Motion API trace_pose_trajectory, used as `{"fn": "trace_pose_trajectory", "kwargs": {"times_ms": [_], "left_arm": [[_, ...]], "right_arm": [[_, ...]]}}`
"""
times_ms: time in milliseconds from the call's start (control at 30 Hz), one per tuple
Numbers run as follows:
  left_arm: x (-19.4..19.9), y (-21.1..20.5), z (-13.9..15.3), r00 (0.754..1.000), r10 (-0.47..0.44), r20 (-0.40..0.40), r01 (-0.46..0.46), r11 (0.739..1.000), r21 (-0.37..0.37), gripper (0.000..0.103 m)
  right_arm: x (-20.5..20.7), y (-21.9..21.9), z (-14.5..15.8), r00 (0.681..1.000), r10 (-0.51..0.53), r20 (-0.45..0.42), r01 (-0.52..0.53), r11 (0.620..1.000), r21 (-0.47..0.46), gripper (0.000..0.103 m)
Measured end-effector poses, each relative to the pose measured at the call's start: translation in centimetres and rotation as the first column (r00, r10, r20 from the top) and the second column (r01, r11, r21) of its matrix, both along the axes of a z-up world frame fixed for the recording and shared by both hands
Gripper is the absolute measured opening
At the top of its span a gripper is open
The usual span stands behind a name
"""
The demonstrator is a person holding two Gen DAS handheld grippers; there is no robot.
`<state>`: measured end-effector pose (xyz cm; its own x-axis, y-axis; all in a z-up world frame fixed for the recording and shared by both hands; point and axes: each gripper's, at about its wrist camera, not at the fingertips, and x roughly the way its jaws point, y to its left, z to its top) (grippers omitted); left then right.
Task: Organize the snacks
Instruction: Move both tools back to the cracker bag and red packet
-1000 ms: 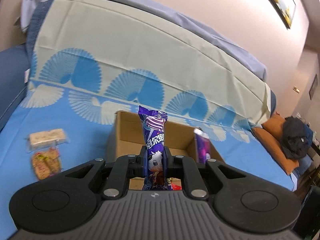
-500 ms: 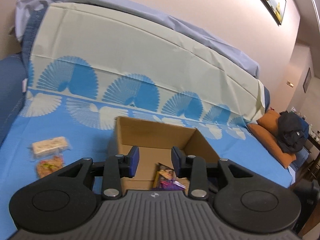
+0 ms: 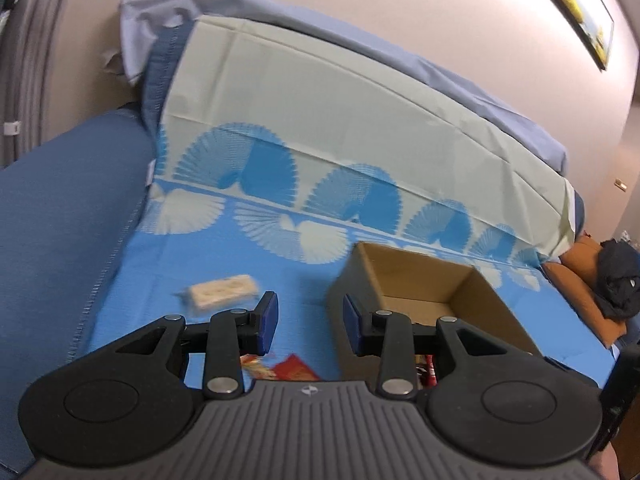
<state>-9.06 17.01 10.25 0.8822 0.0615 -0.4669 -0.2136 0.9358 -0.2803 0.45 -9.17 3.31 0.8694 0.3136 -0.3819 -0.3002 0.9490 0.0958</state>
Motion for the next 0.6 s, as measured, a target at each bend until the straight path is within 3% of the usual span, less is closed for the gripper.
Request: {"fn": "trace_pose_trajectory", "kwargs": {"times_ms": [133, 267, 367, 467, 600], "left_arm": [[-0.2, 3.4, -1.0, 0.999, -0.054, -0.006, 0.054, 0.997, -0.054, 0.039], [-0.5, 5.5, -4.7, 0.999, -0.037, -0.033, 0.035, 0.997, -0.063, 0.006], [-0.4, 6.9, -7.9, 0.998, -0.001, -0.067, -0.009, 0.988, -0.152, 0.003], [-0.4, 7.5, -8.0, 1.0, -0.004, 0.0, 0.004, 0.982, -0.188, 0.003], [0.6, 6.8, -8.9, 0.999, -0.043, -0.006, 0.041, 0.983, -0.18, 0.003]], "right_arm": [[-1.1, 1.8, -0.1, 0.999, 0.036, 0.021, -0.035, 0.999, -0.02, 0.045], [-3.1, 4.0, -0.3, 0.991, 0.112, 0.073, -0.109, 0.993, -0.044, 0.044], [-4.8, 6.0, -0.5, 0.971, 0.213, 0.104, -0.207, 0.976, -0.065, 0.033], [-6.3, 8.1, -1.3, 0.946, 0.306, 0.107, -0.295, 0.949, -0.109, 0.031], [-6.5, 11.0, -2.6, 0.941, 0.334, 0.049, -0.321, 0.93, -0.178, 0.031]]}}
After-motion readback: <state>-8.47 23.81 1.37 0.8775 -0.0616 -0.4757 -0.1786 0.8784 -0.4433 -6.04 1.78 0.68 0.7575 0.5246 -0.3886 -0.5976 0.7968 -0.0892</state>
